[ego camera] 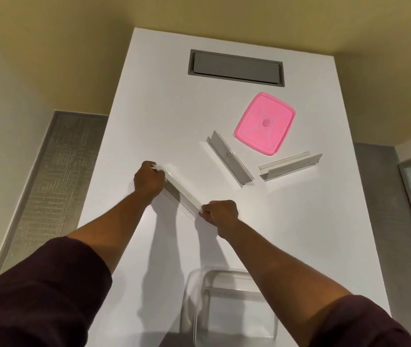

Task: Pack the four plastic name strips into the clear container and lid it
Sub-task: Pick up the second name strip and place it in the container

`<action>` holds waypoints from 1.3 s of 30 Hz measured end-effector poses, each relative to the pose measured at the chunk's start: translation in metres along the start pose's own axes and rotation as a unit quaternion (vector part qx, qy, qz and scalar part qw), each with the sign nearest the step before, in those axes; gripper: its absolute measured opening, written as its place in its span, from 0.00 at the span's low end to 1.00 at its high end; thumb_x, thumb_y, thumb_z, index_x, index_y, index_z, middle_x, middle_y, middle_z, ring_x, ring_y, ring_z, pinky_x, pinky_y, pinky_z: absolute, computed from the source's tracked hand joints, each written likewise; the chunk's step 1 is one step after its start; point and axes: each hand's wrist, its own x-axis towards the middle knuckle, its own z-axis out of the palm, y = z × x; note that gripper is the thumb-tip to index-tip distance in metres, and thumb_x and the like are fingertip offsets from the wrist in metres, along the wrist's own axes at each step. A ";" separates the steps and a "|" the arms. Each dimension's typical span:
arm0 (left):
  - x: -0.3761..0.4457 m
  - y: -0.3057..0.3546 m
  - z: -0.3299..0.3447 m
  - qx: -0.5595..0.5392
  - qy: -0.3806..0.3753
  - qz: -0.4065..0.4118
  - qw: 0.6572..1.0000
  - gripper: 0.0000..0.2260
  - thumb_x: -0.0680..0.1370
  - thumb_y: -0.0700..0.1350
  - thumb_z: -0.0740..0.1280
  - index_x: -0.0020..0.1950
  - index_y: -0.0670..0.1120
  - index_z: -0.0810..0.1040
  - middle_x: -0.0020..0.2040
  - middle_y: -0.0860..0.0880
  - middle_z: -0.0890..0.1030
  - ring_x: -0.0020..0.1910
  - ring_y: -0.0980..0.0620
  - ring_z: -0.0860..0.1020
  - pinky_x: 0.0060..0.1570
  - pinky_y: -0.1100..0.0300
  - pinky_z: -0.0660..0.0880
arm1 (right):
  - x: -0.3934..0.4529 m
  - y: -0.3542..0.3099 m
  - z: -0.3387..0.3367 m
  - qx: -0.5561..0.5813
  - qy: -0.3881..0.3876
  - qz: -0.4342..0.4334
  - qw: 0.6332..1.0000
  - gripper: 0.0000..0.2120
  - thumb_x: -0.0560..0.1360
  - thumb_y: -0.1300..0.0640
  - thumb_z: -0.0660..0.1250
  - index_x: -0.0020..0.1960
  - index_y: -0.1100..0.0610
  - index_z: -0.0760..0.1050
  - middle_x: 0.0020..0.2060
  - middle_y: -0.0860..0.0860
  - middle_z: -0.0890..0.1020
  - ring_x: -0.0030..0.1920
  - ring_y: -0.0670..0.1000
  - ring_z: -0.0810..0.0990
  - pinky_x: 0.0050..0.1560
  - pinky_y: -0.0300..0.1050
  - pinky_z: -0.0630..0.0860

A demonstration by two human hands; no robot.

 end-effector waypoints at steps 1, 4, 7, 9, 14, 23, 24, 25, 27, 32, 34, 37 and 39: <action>-0.004 -0.001 -0.001 -0.022 0.001 -0.013 1.000 0.16 0.75 0.44 0.65 0.63 0.47 0.74 0.53 0.47 0.82 0.55 0.44 0.79 0.55 0.53 0.76 | 0.000 0.002 -0.002 0.003 0.002 -0.012 1.000 0.24 0.64 0.73 0.74 0.19 0.55 0.67 0.25 0.52 0.70 0.27 0.53 0.78 0.43 0.44 0.75; -0.021 -0.005 -0.008 -0.094 -0.002 -0.044 0.995 0.15 0.73 0.42 0.66 0.59 0.49 0.73 0.45 0.52 0.77 0.49 0.46 0.79 0.45 0.56 0.75 | -0.007 0.006 -0.016 0.026 0.013 -0.037 0.999 0.15 0.64 0.73 0.74 0.33 0.55 0.75 0.34 0.56 0.78 0.32 0.56 0.74 0.46 0.48 0.80; -0.042 -0.013 -0.017 -0.157 -0.008 -0.076 0.985 0.14 0.70 0.38 0.68 0.54 0.48 0.72 0.47 0.50 0.78 0.43 0.48 0.78 0.36 0.59 0.72 | -0.017 0.007 -0.033 0.048 0.003 -0.047 0.998 0.18 0.65 0.72 0.76 0.51 0.58 0.78 0.51 0.59 0.86 0.35 0.56 0.81 0.53 0.55 0.86; -0.058 -0.016 -0.022 -0.203 -0.021 -0.094 0.974 0.15 0.69 0.34 0.68 0.51 0.47 0.71 0.48 0.46 0.78 0.39 0.45 0.78 0.37 0.57 0.74 | -0.026 0.005 -0.045 0.055 -0.015 -0.051 0.997 0.23 0.66 0.73 0.76 0.57 0.59 0.77 0.53 0.60 0.85 0.36 0.56 0.82 0.55 0.56 0.85; -0.101 -0.022 -0.031 -0.258 -0.078 -0.070 0.960 0.19 0.71 0.26 0.68 0.54 0.45 0.71 0.44 0.45 0.74 0.35 0.46 0.78 0.52 0.44 0.80 | -0.055 0.001 -0.084 0.070 -0.076 -0.099 0.990 0.27 0.67 0.74 0.78 0.61 0.57 0.77 0.42 0.59 0.83 0.33 0.53 0.83 0.46 0.50 0.86; -0.180 -0.039 -0.052 -0.084 -0.207 0.065 0.972 0.34 0.69 0.32 0.75 0.67 0.58 0.69 0.44 0.44 0.71 0.42 0.47 0.75 0.49 0.52 0.78 | -0.106 0.030 -0.156 -0.116 -0.082 -0.219 0.965 0.19 0.66 0.67 0.83 0.55 0.57 0.86 0.51 0.58 0.79 0.46 0.58 0.85 0.54 0.57 0.85; -0.188 -0.039 -0.052 -0.053 -0.209 0.083 0.973 0.32 0.69 0.34 0.76 0.66 0.59 0.71 0.43 0.45 0.71 0.41 0.48 0.75 0.46 0.55 0.76 | -0.112 0.033 -0.161 -0.133 -0.070 -0.226 0.963 0.17 0.66 0.65 0.83 0.53 0.56 0.86 0.53 0.56 0.82 0.48 0.58 0.87 0.57 0.57 0.85; -0.195 -0.040 -0.051 -0.025 -0.204 0.097 0.974 0.29 0.69 0.35 0.76 0.63 0.58 0.74 0.43 0.46 0.73 0.41 0.48 0.75 0.45 0.56 0.76 | -0.117 0.036 -0.165 -0.153 -0.057 -0.234 0.958 0.16 0.65 0.63 0.84 0.51 0.53 0.86 0.54 0.53 0.84 0.49 0.57 0.88 0.58 0.55 0.84; -0.211 -0.040 -0.050 0.009 -0.190 0.115 0.975 0.21 0.69 0.35 0.75 0.57 0.55 0.79 0.43 0.46 0.76 0.42 0.49 0.77 0.45 0.55 0.77 | -0.130 0.043 -0.176 -0.191 -0.037 -0.257 0.947 0.15 0.65 0.60 0.84 0.49 0.49 0.86 0.51 0.48 0.87 0.48 0.53 0.88 0.54 0.49 0.81; -0.244 -0.054 -0.048 0.032 -0.188 0.121 0.974 0.18 0.71 0.30 0.69 0.52 0.51 0.85 0.39 0.48 0.78 0.41 0.50 0.77 0.52 0.49 0.79 | -0.155 0.071 -0.200 -0.195 -0.027 -0.296 0.935 0.14 0.68 0.61 0.80 0.50 0.47 0.85 0.41 0.49 0.89 0.41 0.53 0.88 0.49 0.49 0.79; -0.257 -0.059 -0.046 0.049 -0.186 0.141 0.971 0.17 0.70 0.32 0.71 0.52 0.51 0.85 0.39 0.48 0.79 0.39 0.51 0.77 0.50 0.52 0.79 | -0.162 0.085 -0.208 -0.202 -0.026 -0.305 0.930 0.14 0.69 0.59 0.80 0.51 0.45 0.84 0.34 0.50 0.88 0.36 0.51 0.84 0.45 0.45 0.77; -0.271 -0.067 -0.040 0.070 -0.189 0.169 0.965 0.18 0.68 0.37 0.78 0.53 0.54 0.84 0.41 0.51 0.81 0.38 0.55 0.79 0.44 0.61 0.76 | -0.167 0.103 -0.221 -0.197 -0.018 -0.325 0.925 0.13 0.70 0.58 0.80 0.51 0.44 0.85 0.33 0.52 0.87 0.34 0.48 0.79 0.42 0.42 0.74; -0.279 -0.073 -0.034 0.103 -0.202 0.189 0.955 0.21 0.66 0.41 0.81 0.58 0.53 0.83 0.42 0.52 0.82 0.38 0.57 0.79 0.43 0.68 0.73 | -0.170 0.113 -0.229 -0.198 -0.022 -0.336 0.921 0.13 0.71 0.58 0.79 0.52 0.44 0.84 0.35 0.51 0.88 0.39 0.51 0.84 0.46 0.43 0.76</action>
